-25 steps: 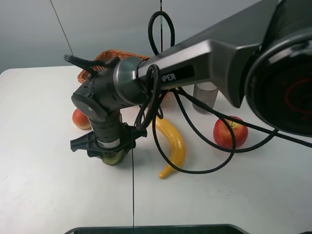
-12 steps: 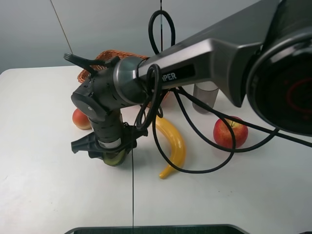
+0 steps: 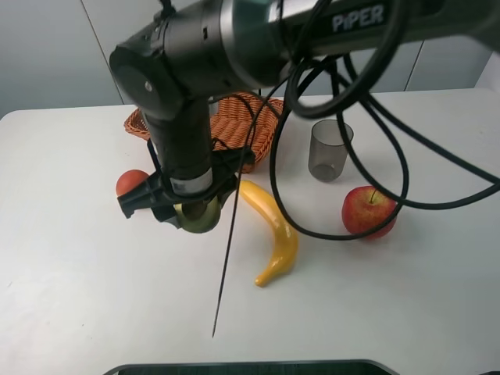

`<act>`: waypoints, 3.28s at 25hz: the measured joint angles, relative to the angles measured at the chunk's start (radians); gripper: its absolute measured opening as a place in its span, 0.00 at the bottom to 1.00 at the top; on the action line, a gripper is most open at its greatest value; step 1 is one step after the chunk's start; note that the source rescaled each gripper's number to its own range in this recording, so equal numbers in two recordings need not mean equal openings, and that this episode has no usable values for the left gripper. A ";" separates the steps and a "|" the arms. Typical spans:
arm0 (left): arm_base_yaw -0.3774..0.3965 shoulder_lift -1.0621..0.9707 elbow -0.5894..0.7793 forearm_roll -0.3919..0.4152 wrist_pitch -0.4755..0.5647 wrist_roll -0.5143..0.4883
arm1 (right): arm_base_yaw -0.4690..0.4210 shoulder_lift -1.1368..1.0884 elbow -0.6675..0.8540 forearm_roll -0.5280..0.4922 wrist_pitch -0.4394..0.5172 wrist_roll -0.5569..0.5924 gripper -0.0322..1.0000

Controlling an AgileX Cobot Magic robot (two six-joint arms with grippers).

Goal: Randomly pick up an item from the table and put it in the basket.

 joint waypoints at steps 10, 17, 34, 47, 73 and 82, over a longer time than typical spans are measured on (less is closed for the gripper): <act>0.000 0.000 0.000 0.000 0.000 0.000 | -0.191 -0.100 0.000 0.066 0.021 -0.146 0.08; 0.000 0.000 0.000 0.000 0.000 0.000 | -0.305 -0.100 0.000 0.066 -0.238 -0.193 0.08; 0.000 0.000 0.000 0.000 0.000 0.002 | -0.348 0.081 0.000 -0.074 -0.684 -0.214 0.08; 0.000 0.000 0.000 0.000 0.000 0.006 | -0.348 0.153 0.000 -0.093 -0.701 -0.214 0.08; 0.000 0.000 0.000 0.000 0.000 0.002 | -0.348 -0.120 0.000 -0.093 -0.312 -0.241 1.00; 0.000 0.000 0.000 0.000 0.000 0.002 | -0.348 -0.374 0.221 -0.030 -0.273 -0.288 1.00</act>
